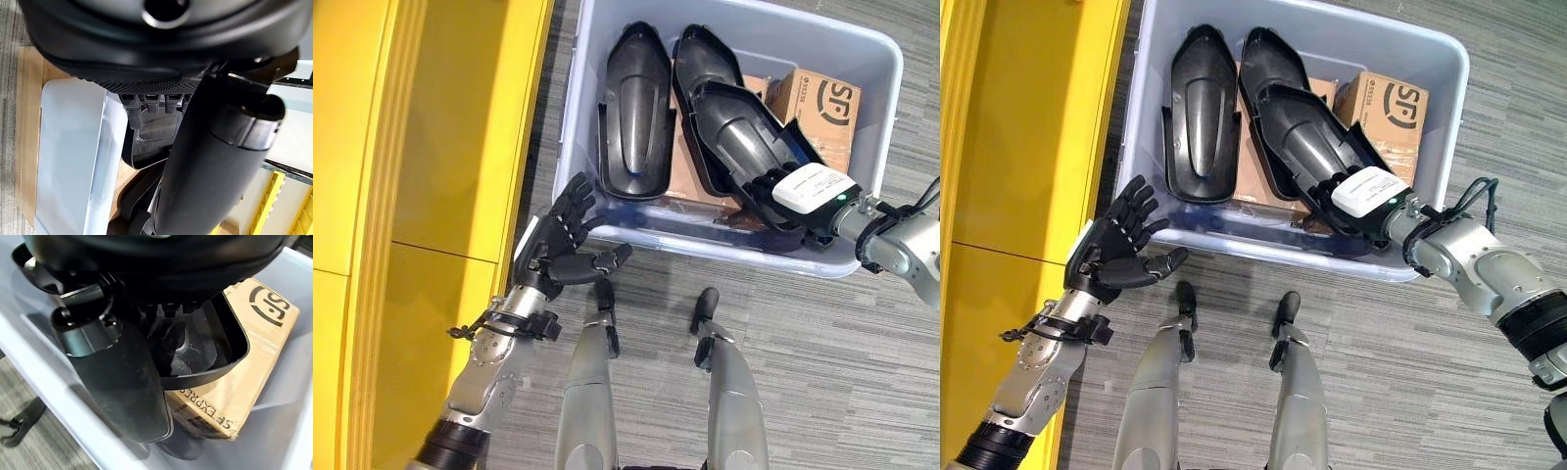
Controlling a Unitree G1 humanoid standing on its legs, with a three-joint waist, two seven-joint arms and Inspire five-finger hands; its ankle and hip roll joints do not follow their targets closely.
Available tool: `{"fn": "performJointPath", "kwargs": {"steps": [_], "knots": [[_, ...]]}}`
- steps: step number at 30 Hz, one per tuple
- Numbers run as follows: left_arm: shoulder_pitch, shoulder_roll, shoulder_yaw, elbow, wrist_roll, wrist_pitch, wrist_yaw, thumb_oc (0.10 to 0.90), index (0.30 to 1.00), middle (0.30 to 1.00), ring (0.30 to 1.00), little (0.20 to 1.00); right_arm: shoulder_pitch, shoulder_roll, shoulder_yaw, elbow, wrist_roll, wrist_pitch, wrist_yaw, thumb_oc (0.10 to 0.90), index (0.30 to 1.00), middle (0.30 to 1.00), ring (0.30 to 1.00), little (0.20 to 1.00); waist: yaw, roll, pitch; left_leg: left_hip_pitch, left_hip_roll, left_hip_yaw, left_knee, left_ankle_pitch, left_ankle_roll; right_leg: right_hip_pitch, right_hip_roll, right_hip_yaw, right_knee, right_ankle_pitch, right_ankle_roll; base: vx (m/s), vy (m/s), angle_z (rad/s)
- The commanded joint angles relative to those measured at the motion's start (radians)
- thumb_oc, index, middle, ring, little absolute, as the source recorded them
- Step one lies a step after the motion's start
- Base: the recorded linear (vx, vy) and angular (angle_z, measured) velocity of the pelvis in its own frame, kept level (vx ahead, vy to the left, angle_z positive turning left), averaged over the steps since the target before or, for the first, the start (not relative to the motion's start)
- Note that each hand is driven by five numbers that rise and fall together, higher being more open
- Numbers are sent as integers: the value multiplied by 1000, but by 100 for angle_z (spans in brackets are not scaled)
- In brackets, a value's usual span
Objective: Move parts from the plastic box to the shelf.
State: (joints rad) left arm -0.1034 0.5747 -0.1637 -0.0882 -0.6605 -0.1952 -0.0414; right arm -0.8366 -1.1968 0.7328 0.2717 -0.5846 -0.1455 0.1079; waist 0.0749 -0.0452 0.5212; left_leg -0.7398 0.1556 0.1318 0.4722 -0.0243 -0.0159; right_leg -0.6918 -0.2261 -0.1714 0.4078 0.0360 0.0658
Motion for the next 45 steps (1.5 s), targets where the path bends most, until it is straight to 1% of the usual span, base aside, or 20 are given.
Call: {"fn": "performJointPath", "kwargs": {"steps": [1,2,3,4,6,17,19,22,23,24,25,32,41,44,45], "knots": [[55,29,1,-109,0,-54,14,900,1000,1000,1000,1000,-105,-43,-22,13,34,42,-25,900,1000,1000,1000,1000,9,28,-2,15,18,-77,44,-102,-48,38,-17,71,44,-97,45,-34,-1,3],[55,27,2,-107,-2,-56,16,900,1000,1000,1000,1000,-115,-36,-13,25,33,43,-30,900,1000,1000,1000,1000,7,29,-1,-2,18,-71,48,-86,-42,22,-20,66,46,-82,39,-113,8,0],[55,27,2,-108,-1,-56,16,900,1000,1000,1000,1000,-116,-30,-10,36,34,47,-31,900,1000,1000,1000,1000,7,31,-1,-9,17,-73,53,-86,-41,14,-20,67,51,-83,38,0,0,0],[53,28,4,-108,-1,-56,17,900,1000,1000,1000,1000,-119,-26,-10,42,36,48,-33,900,1000,1000,1000,1000,8,33,-2,-4,17,-82,59,-112,-48,18,-18,72,62,-106,45,0,0,0],[53,27,6,-107,-3,-57,20,900,1000,1000,1000,1000,-118,-16,-15,68,35,56,-38,900,1000,1000,1000,1000,10,41,-2,-25,15,-84,74,-118,-46,-6,-21,74,84,-113,43,-7,-7,-2],[58,20,16,-107,-4,-62,32,900,1000,1000,1000,1000,-111,9,-18,228,23,88,-81,900,1000,1000,1000,1000,11,62,-2,-125,8,-98,158,-137,-40,-108,-34,86,188,-144,37,-34,2,2],[56,19,15,-110,-1,-62,34,900,1000,1000,1000,1000,-96,14,-25,246,20,93,-80,900,1000,1000,1000,1000,10,64,-2,-136,7,-101,170,-140,-39,-120,-36,87,203,-150,35,-9,3,2],[52,16,15,-104,1,-62,35,900,1000,1000,1000,1000,-89,32,-6,274,9,95,-65,900,1000,1000,1000,1000,12,68,-2,-146,3,-104,180,-143,-37,-133,-39,88,222,-156,34,-4,-2,1],[52,15,15,-103,-1,-61,35,900,1000,1000,1000,1000,-84,35,-4,275,9,95,-59,625,616,616,616,616,12,69,-2,-150,3,-106,184,-144,-37,-135,-40,87,225,-159,33,-8,-1,4],[52,15,15,-103,-1,-61,35,900,1000,1000,1000,1000,-84,35,-4,275,8,95,-59,584,558,558,558,558,12,69,-2,-151,3,-106,185,-144,-37,-135,-40,87,226,-159,33,-5,5,5],[51,15,16,-103,-1,-60,35,900,1000,1000,1000,1000,-82,37,-1,272,8,95,-55,400,300,300,300,300,12,70,-2,-151,3,-107,187,-145,-37,-137,-40,86,230,-161,32,-4,-3,3],[45,17,14,-99,-3,-56,34,900,1000,1000,1000,1000,-56,45,-10,248,15,93,-43,400,300,300,300,300,10,66,-2,-133,1,-109,181,-143,-40,-123,-41,84,238,-170,30,0,0,0],[31,21,2,-83,0,-51,25,900,1000,1000,1000,1000,-30,35,-25,151,34,74,-25,400,300,300,300,300,12,43,-22,-63,4,-114,131,-132,-45,-49,-33,64,204,-167,33,0,0,0],[27,26,-1,-79,2,-50,23,900,1000,1000,1000,1000,-36,28,-23,126,48,70,-22,400,300,300,300,300,15,30,-27,-21,7,-116,99,-123,-47,-4,-29,54,172,-158,35,-23,-3,0],[25,30,-1,-79,3,-50,20,900,1000,1000,1000,1000,-40,25,-22,113,53,66,-22,400,300,300,300,300,16,24,-27,-21,8,-109,86,-93,-40,-1,-30,45,155,-132,29,0,0,0]]}}
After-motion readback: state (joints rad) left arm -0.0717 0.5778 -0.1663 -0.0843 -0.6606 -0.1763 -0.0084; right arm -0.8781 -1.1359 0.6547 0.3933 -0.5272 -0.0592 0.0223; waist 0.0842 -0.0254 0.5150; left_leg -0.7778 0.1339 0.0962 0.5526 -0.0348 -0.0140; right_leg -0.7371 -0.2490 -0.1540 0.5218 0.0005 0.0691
